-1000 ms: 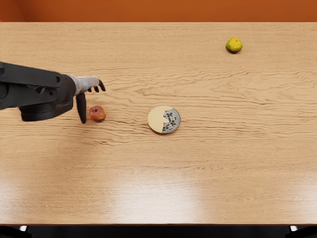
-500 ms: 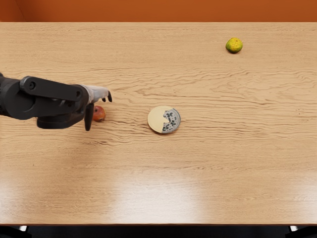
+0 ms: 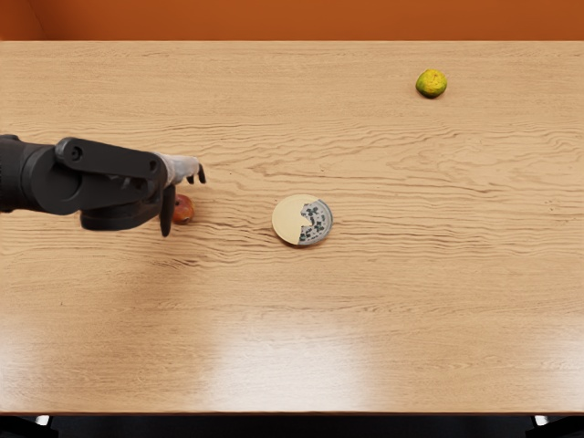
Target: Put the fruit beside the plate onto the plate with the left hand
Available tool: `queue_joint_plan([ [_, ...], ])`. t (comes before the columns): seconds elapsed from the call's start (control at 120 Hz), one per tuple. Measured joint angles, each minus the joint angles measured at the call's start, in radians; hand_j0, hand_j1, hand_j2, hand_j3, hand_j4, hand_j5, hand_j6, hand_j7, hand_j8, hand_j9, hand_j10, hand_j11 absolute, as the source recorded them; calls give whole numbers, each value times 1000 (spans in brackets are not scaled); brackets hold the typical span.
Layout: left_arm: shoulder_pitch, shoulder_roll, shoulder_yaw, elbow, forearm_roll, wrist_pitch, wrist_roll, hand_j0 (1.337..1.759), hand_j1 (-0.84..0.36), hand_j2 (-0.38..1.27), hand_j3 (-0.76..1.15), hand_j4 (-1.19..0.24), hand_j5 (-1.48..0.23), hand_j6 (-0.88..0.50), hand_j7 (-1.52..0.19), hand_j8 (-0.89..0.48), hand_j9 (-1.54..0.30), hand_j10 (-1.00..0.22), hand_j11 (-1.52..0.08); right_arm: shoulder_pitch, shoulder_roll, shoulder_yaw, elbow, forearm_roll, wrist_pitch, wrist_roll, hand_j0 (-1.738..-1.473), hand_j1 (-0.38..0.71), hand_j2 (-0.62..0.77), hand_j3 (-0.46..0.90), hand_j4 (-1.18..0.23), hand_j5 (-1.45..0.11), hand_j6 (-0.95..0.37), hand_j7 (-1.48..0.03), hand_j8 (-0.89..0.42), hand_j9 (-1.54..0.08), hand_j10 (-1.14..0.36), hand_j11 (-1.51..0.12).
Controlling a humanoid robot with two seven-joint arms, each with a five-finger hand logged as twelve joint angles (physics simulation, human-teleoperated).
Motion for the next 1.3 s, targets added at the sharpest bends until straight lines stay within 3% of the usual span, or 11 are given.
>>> queue_joint_plan([
  [0.208, 15, -17, -1, 26, -5, -4, -3, 1658, 35, 53, 0, -263, -341, -263, -341, -263, -341, -263, -341, 0, 0, 0, 0, 0, 0, 0, -1658, -307, -7, 0, -35, -45, -35, -45, -35, -45, -35, -45],
  [0.642, 42, -42, 0, 67, -7, 17, -22, 1658, -183, 90, 0, -445, -577, -445, -577, -445, -577, -445, -577, 0, 0, 0, 0, 0, 0, 0, -1658, -307, -7, 0, -35, -45, -35, -45, -35, -45, -35, -45],
  [0.8, 44, -40, -1, 62, -10, 57, -26, 1658, -200, 153, 0, -472, -613, -472, -613, -472, -612, -473, -611, 0, 0, 0, 0, 0, 0, 0, -1658, -307, -7, 0, -35, -45, -35, -45, -35, -45, -35, -45],
  [1.3, 67, -20, 9, 9, -26, 128, -28, 1658, -226, 107, 0, -492, -619, -492, -619, -487, -629, -487, -629, 0, 0, 0, 0, 0, 0, 0, -1658, -307, -7, 0, -35, -45, -35, -45, -35, -45, -35, -45],
])
